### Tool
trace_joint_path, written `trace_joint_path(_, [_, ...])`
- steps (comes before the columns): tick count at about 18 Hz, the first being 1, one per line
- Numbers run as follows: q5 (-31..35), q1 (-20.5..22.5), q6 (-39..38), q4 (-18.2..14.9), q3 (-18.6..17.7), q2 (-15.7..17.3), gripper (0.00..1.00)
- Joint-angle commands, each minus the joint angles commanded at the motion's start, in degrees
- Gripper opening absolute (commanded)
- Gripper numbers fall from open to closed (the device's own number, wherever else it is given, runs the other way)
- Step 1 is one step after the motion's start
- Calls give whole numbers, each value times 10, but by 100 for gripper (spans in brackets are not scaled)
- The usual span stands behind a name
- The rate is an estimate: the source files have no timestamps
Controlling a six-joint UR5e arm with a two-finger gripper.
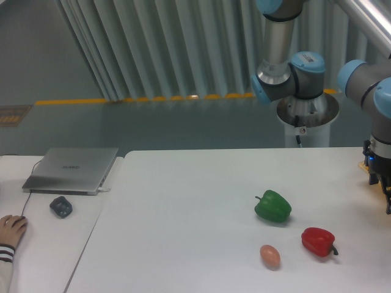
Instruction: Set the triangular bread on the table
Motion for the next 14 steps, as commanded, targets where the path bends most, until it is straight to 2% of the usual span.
trace_joint_path(9, [4,0,10,-13,-1,20,100])
trace_joint_path(14, [14,46,8,-6,-13,32,100])
